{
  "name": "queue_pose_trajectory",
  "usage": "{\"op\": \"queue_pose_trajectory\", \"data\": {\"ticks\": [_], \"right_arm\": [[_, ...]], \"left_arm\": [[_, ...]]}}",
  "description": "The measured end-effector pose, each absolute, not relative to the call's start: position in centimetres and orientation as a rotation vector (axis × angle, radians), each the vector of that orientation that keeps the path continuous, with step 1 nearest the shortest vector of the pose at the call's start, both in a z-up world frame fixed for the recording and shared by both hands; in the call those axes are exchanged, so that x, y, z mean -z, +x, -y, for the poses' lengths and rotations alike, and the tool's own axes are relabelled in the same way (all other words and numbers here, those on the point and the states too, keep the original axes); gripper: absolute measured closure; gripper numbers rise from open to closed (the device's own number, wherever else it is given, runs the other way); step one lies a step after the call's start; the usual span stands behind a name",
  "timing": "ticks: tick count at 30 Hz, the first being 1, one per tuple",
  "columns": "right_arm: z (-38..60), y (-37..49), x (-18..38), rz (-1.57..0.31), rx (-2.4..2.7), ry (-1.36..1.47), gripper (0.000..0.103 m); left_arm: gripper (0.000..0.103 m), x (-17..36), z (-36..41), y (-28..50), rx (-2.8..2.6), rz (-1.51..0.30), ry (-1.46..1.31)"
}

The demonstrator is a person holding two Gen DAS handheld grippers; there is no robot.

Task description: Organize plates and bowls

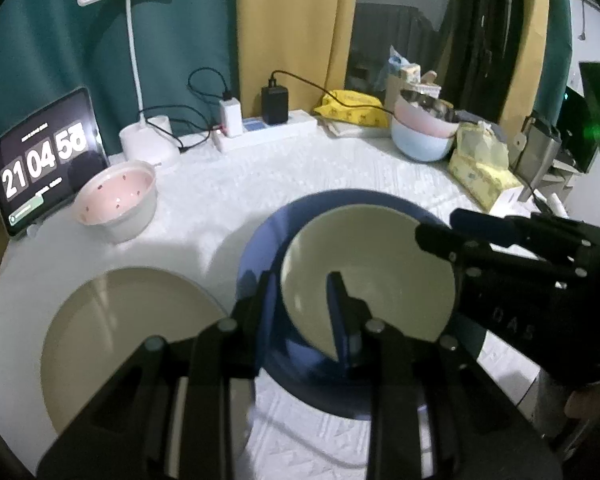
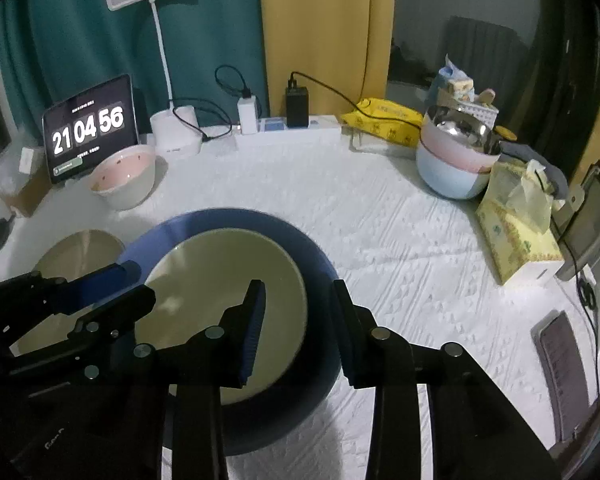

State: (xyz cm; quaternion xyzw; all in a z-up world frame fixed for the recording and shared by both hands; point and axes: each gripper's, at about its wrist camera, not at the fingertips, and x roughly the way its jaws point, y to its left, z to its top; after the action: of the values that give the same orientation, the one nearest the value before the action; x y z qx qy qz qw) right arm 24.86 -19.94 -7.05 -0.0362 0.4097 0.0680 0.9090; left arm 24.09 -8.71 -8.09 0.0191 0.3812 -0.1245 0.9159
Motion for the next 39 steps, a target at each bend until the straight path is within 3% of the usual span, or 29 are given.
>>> {"op": "queue_pose_trajectory", "data": {"ticks": [12, 14, 16, 39], "right_arm": [[18.7, 24.9, 6.1, -0.833, -0.162, -0.088, 0.068], [18.5, 25.0, 5.9, -0.83, -0.167, -0.092, 0.068], [18.2, 25.2, 5.7, -0.827, -0.17, -0.097, 0.068], [14.0, 26.8, 4.9, -0.826, -0.211, -0.145, 0.068]], "left_arm": [[0.074, 6.8, 6.7, 24.0, 0.233, -0.749, 0.002], [0.07, 6.6, 6.4, 24.0, 0.227, -0.744, -0.002], [0.055, 6.5, 5.9, 24.0, 0.226, -0.734, -0.016], [0.055, 5.5, 0.8, 25.1, 0.168, -0.694, -0.059]]}}
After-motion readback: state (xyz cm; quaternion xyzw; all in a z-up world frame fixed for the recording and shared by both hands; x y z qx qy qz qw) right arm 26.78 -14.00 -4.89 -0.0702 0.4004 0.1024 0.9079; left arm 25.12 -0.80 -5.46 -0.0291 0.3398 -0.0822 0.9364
